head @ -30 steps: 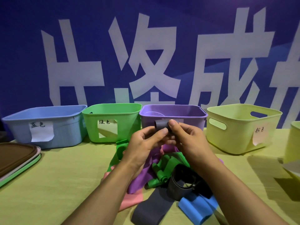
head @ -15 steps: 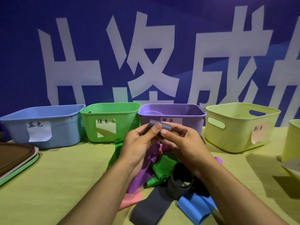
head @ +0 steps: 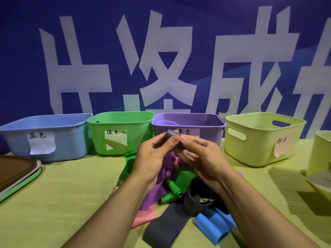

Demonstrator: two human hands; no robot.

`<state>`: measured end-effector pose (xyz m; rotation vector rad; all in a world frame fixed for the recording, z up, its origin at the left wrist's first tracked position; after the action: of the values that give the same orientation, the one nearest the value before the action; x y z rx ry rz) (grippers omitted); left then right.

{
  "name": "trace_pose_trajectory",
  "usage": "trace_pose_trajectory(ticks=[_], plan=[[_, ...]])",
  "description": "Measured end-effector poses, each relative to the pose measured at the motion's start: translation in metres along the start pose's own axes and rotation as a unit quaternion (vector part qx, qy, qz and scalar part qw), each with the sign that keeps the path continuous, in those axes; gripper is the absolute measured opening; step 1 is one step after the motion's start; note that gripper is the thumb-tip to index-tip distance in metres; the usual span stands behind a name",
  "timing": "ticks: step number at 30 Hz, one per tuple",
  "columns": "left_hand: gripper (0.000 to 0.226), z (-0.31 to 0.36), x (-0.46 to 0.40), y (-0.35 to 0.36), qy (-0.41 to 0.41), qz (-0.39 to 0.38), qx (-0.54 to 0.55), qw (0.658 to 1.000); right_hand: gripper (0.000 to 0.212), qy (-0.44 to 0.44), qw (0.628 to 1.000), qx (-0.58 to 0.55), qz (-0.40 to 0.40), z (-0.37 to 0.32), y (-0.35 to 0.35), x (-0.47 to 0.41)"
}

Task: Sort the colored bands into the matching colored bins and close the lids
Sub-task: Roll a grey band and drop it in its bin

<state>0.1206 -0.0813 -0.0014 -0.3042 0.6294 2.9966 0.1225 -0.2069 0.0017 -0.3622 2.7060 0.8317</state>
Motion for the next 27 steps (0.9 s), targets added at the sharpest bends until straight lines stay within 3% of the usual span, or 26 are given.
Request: trace_pose_trajectory(ticks=[4, 8, 13, 18, 22, 27], plan=[[0.038, 0.006, 0.005, 0.008, -0.011, -0.049, 0.008, 0.999, 0.038, 0.065, 0.997, -0.036, -0.003, -0.008, -0.001, 0.005], [0.042, 0.003, 0.010, 0.019, -0.037, -0.121, 0.010, 0.992, 0.027, 0.135, 0.988, -0.069, -0.024, -0.001, 0.002, 0.010], [0.057, 0.004, 0.011, 0.020, -0.049, -0.140, 0.009, 0.989, 0.064, 0.192, 0.969, -0.129, -0.091, 0.005, 0.009, 0.019], [0.073, 0.005, 0.003, 0.009, -0.029, -0.100, 0.006, 0.995, 0.041, 0.135, 0.983, -0.091, -0.084, -0.004, 0.007, 0.018], [0.049, 0.000, -0.003, 0.001, -0.004, -0.030, -0.036, 0.999, 0.024, 0.085, 0.993, -0.072, -0.050, -0.005, 0.000, 0.011], [0.022, -0.001, -0.004, -0.003, 0.021, 0.019, -0.118, 0.993, 0.025, 0.007, 0.999, 0.041, 0.029, -0.018, -0.013, 0.005]])
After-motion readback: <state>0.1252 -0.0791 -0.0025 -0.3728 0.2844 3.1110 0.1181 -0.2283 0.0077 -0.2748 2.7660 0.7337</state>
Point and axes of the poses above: each hand's wrist, its own x-axis away from the middle knuckle, its own y-axis out of the palm, z = x × y, the point moved 7 cm from there along -x, towards the middle knuckle, and after that the axes turned 9 degrees about -y, right-handed, at the moved point
